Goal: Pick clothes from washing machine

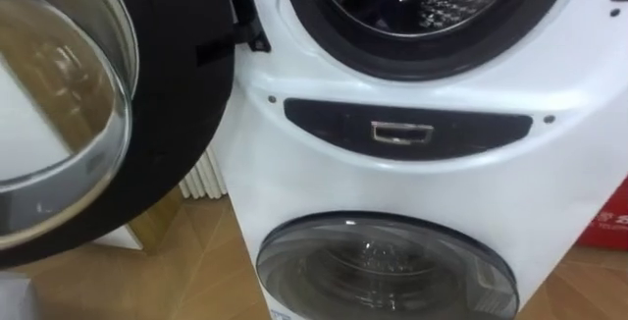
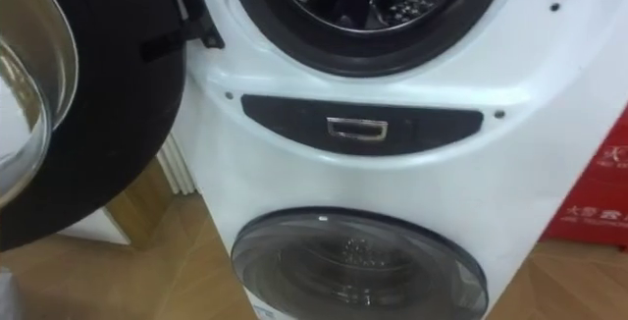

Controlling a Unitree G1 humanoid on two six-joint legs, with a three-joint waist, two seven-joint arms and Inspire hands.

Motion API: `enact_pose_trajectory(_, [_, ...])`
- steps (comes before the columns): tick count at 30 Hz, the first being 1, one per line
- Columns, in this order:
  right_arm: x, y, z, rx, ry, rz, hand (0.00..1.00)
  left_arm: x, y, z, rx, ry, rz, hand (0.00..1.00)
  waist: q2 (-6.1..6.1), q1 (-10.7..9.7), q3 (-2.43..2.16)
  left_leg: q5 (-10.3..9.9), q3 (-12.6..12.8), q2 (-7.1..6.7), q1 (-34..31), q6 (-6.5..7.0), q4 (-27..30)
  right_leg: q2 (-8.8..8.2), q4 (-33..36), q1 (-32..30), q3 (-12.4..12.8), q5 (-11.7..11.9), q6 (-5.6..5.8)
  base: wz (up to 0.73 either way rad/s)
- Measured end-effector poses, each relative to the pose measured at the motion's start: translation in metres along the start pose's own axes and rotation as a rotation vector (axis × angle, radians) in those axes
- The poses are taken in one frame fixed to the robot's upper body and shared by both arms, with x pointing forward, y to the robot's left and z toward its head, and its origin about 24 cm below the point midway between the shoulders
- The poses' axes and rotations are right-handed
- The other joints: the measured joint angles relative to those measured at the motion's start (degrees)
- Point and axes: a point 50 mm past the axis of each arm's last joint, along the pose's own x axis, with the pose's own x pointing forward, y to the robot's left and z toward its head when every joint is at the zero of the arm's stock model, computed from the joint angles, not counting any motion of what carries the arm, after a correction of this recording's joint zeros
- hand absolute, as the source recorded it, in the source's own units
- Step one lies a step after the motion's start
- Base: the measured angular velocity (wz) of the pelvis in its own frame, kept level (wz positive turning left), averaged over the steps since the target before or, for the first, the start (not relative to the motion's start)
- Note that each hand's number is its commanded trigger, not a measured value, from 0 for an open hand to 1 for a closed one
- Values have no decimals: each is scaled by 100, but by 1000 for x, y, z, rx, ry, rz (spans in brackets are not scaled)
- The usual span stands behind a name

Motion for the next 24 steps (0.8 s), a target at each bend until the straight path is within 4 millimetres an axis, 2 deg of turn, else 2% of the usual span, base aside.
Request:
enact_pose_trajectory(1, [0, -2, 0, 9, 3, -5, 0, 1, 1, 6, 3, -20, 6, 0, 19, 56, 5, -1, 95, 14, 5, 3, 19, 7, -9, -21, -73, 4, 70, -12])
enact_pose_trajectory(2, [0, -2, 0, 19, 3, -1, 0, 4, 5, 18, 2, -59, 18, 0, 26, 114, 5, -2, 112, 23, 42, 3, 92, 26, -31, -97, -136, -10, 88, -32])
enact_pose_trajectory(4, [0, -4, 3, -15, -3, -2, 0, 9, 6, 34, -11, -98, 21, 0, 53, 96, -4, -9, 69, 7, 280, 6, 74, 131, -156, -374, -173, 114, 2, -24])
enact_pose_trajectory(5, [-1, -6, 2, -26, 2, -8, 0, 10, 8, 32, -9, -87, 32, 0, 90, 82, -25, -14, 61, 5, 340, 3, 40, 148, -84, -378, -233, 113, 0, -13])
enact_pose_trajectory(6, [-1, -7, 2, -53, 10, -14, 0, 11, 13, 32, -23, -81, 52, 0, 121, 56, -73, -16, 59, 6, 463, 0, -80, 196, -45, -328, -207, 125, -11, -10])
enact_pose_trajectory(8, [-1, -6, 3, -58, 13, -9, 0, 11, 15, 33, -33, -84, 58, 0, 154, -1, -79, -20, 65, 5, 524, -6, -207, 226, -33, -327, -241, 125, -11, 8])
enact_pose_trajectory(10, [-1, -7, 4, -55, 12, -8, 0, 11, 13, 33, -26, -82, 39, 0, 197, -63, -64, -24, 97, 38, 524, -9, -266, 245, -18, -348, -261, 125, -11, 12])
enact_pose_trajectory(11, [-1, -7, 5, -55, 12, -4, 0, 11, 12, 33, -23, -77, 36, 0, 239, -64, -58, -106, 131, 82, 531, 8, -277, 290, -13, -366, -261, 126, -13, -15])
enact_pose_trajectory(13, [-1, -7, 4, -62, 23, 8, 0, 11, 12, 31, -19, -68, 37, 0, 225, -135, -55, -118, 152, 102, 563, -1, -252, 304, 3, -348, -223, 134, -27, -12])
enact_pose_trajectory(15, [-1, -7, 4, -83, 28, 8, 0, 11, 10, 31, -13, -66, 32, 0, 167, -224, -27, -125, 151, 104, 586, 7, -242, 299, 85, -339, -223, 134, -27, -2])
enact_pose_trajectory(19, [-1, -5, 2, -98, 37, 27, 0, 9, 2, 27, 6, -59, 2, 0, 113, -333, -24, -147, 140, 109, 530, 1, -154, 287, 83, -343, -246, 191, -22, 6])
enact_pose_trajectory(22, [0, -2, -2, -128, 53, 32, 0, 0, -11, 28, -13, -86, -22, 0, 108, -376, -24, -167, 56, 105, 430, 52, -13, 278, 93, -342, -316, 276, 12, 20])
enact_pose_trajectory(24, [1, 5, -3, -172, 69, 47, 0, -19, -20, 32, -14, -143, -61, 0, 102, -416, -22, -119, -13, 96, 362, 120, -14, 271, 97, -364, -394, 421, 11, 29])
